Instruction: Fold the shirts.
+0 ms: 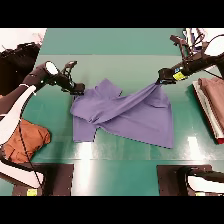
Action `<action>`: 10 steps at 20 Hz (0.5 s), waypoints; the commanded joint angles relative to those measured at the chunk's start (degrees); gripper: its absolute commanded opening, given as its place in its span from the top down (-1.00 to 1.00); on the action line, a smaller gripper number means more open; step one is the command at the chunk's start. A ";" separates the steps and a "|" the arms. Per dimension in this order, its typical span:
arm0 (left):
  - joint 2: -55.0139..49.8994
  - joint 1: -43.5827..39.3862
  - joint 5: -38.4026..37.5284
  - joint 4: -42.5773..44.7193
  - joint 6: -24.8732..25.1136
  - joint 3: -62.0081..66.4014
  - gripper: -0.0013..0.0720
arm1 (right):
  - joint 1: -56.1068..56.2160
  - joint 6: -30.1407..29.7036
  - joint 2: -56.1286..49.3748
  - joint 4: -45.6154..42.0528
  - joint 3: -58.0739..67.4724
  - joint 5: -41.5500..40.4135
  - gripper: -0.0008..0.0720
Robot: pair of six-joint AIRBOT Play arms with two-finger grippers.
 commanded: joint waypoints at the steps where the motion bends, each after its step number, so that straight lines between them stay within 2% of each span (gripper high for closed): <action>1: 5.53 0.11 0.52 0.09 -0.37 4.04 0.89 | -0.92 -0.07 0.02 0.00 4.55 2.14 0.94; 5: 19.61 0.11 1.64 3.39 -0.15 12.74 0.89 | -2.97 -0.50 0.48 -0.07 17.79 6.10 0.94; 10: 38.25 0.11 3.10 6.16 -0.15 20.00 0.89 | -6.19 -1.11 8.52 -0.15 27.54 5.62 0.94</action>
